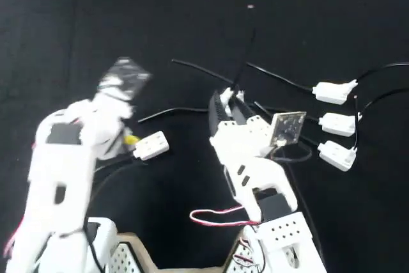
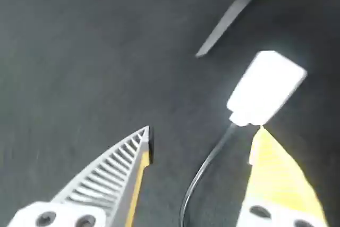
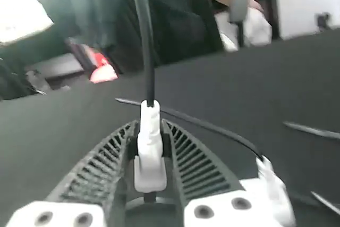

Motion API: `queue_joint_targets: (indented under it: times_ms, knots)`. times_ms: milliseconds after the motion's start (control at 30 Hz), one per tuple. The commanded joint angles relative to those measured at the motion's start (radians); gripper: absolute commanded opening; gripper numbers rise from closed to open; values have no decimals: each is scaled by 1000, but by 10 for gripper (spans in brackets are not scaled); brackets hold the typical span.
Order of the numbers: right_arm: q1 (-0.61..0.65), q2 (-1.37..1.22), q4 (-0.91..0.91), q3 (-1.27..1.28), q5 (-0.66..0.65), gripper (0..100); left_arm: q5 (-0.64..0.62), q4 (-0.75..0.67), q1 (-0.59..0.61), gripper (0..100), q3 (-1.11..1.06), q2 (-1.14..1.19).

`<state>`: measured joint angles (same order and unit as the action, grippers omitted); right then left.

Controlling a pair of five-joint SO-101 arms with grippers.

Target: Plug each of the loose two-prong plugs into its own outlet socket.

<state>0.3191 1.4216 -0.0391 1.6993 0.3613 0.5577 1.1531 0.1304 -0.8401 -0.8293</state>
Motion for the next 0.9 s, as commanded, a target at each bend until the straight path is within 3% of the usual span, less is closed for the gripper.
queue_joint_targets:
  times_ms: [0,133,400,600,867]
  knots:
    - [69,-5,-97,-4,-40,12,-64,-44,151,300,-183,-207]
    - [172,-64,-117,-5,-41,12,-109,-101,259,300,-407,-365]
    - [276,-417,-342,-50,-43,12,-123,-97,432,300,-572,-519]
    - [278,-889,-543,-237,-52,12,-123,-97,455,300,-584,-528]
    - [364,-1221,-945,-231,-239,12,-121,-97,447,300,-595,-532]
